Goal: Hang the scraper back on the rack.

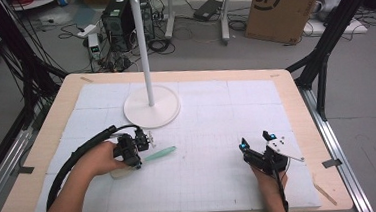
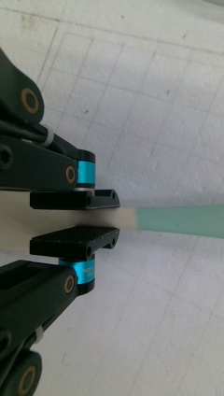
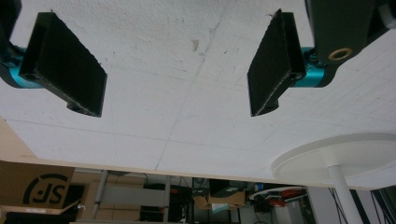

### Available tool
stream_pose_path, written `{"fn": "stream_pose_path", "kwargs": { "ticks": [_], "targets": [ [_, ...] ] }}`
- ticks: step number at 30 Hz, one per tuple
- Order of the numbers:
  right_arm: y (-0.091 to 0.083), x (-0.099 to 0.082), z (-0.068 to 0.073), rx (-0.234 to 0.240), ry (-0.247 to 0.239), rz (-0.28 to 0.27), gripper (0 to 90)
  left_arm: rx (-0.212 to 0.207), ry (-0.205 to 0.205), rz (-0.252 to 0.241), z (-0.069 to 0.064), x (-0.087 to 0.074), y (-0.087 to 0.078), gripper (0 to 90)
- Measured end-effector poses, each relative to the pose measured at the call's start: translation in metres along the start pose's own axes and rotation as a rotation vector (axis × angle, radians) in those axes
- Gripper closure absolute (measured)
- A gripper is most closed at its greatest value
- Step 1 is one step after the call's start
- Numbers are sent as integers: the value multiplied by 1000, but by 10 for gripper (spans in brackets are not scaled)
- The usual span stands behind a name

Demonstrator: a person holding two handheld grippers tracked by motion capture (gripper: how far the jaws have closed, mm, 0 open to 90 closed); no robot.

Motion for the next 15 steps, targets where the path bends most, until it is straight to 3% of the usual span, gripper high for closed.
{"fn": "stream_pose_path", "kwargs": {
  "ticks": [6, 15],
  "targets": [
    [0, 0, 0, 0, 1, 0, 190, -6, 12, -43, -4, 1, -8, 800],
    [0, 0, 1, 1, 4, 3, 190, -10, 37, -148, -9, 4, -24, 801]
  ]
}}
Point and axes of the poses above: each handheld gripper's, and its own axes: y roughly forward along the jaws, x roughly out of its top, z roughly to its left, the point moved 3 cm from there along y, roughly forward along the jaws, and after that the axes turned 10 degrees about -z, right-handed, at the moved point
